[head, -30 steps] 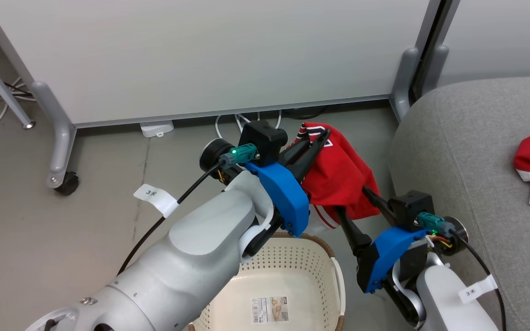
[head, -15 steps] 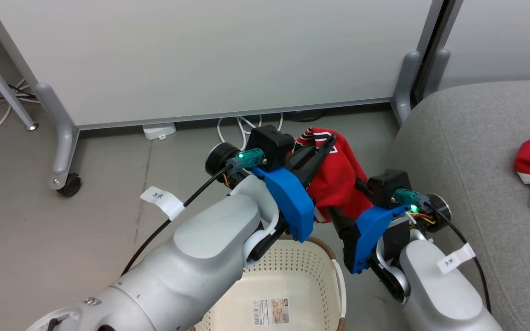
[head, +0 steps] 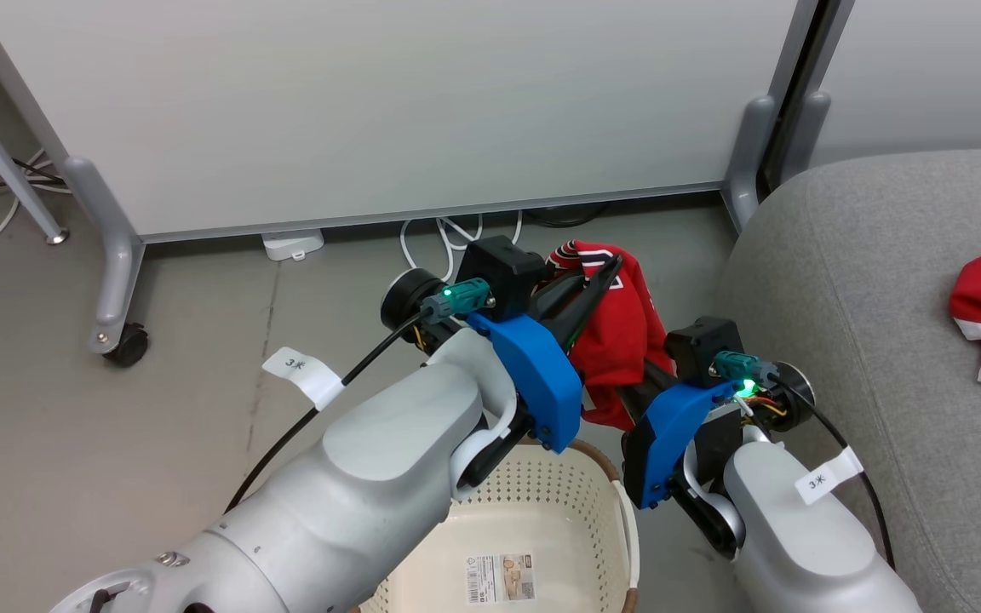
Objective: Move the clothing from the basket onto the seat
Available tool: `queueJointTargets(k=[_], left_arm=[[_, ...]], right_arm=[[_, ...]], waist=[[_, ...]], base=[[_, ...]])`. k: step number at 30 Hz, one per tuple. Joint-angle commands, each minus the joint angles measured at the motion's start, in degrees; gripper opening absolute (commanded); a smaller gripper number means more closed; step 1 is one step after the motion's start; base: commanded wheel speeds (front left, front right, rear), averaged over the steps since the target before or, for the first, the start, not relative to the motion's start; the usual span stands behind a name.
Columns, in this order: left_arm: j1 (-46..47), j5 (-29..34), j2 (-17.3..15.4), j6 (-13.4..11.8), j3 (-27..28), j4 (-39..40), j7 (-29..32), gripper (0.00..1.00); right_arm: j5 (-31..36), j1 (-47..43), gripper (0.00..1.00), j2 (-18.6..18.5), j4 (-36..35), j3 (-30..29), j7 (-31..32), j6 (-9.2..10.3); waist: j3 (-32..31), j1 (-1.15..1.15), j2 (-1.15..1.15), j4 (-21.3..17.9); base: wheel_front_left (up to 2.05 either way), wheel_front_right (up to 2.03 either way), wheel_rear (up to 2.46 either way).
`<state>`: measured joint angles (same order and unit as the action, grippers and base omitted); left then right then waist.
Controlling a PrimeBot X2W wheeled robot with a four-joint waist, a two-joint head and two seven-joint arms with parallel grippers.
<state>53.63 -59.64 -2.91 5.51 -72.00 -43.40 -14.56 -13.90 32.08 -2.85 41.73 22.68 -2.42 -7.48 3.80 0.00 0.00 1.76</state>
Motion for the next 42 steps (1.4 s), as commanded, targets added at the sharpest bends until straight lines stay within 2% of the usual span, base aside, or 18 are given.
queueJointTargets(k=[1, 18, 19, 20, 21, 22, 35, 40, 42], left_arm=[[0.84, -0.39, 0.02, -0.25, -0.09, -0.14, -0.29, 0.00], [1.00, -1.33, 0.01, -0.42, -0.58, -1.27, -0.33, 0.00], [0.94, -1.30, 0.01, -0.39, -0.61, -1.36, -0.25, 0.17], [0.84, -1.28, 0.01, -0.35, -0.63, -1.40, -0.13, 0.47], [0.76, -1.33, 0.01, -0.29, -0.67, -1.44, -0.05, 0.90], [0.69, -1.38, 0.01, -0.24, -0.71, -1.50, 0.04, 1.00], [-0.22, -1.29, 0.02, -0.57, -0.50, -2.36, -0.34, 1.00], [-1.32, -0.08, -0.31, -0.77, 0.96, -2.22, -0.65, 1.00], [-1.95, 1.49, -1.14, -1.03, 3.32, -0.72, -0.65, 1.00]], right_arm=[[-0.60, 0.92, 0.00, -0.07, 0.41, 0.16, -0.37, -0.03], [-1.96, 2.89, 0.00, -0.07, 4.12, 0.78, -2.85, -0.03], [-1.98, 2.99, 0.00, -0.07, 4.25, 0.80, -3.01, -0.03], [-2.05, 3.05, 0.00, -0.07, 4.38, 0.85, -3.15, -0.03], [-2.13, 3.09, 0.00, -0.07, 4.50, 0.87, -3.26, -0.03], [-2.21, 3.15, 0.00, -0.07, 4.62, 0.89, -3.36, -0.03], [-1.93, 3.49, 0.00, -0.07, 5.36, 0.49, -3.87, -0.03], [-1.88, 3.35, 0.00, -0.07, 5.16, 0.25, -4.02, -0.03], [-1.74, 3.32, 0.00, -0.07, 5.04, -0.33, -4.28, -0.03]], waist=[[0.01, 0.00, 0.00, -0.05], [0.02, 0.00, 0.00, -0.62], [0.02, 0.00, 0.00, -0.64], [0.01, 0.00, 0.00, -0.66], [0.00, 0.00, 0.00, -0.68], [0.00, 0.00, 0.00, -0.71], [0.02, 0.00, 0.00, -0.95], [0.07, 0.00, 0.00, -1.13], [0.23, 0.00, 0.00, -1.26]], base=[[0.00, 0.00, 0.00], [0.00, 0.00, 0.00], [0.00, 0.00, 0.00], [0.00, 0.00, 0.00], [0.00, 0.00, 0.00], [0.00, 0.00, 0.00], [0.00, 0.00, 0.00], [0.00, 0.00, 0.00], [0.00, 0.00, 0.00]])
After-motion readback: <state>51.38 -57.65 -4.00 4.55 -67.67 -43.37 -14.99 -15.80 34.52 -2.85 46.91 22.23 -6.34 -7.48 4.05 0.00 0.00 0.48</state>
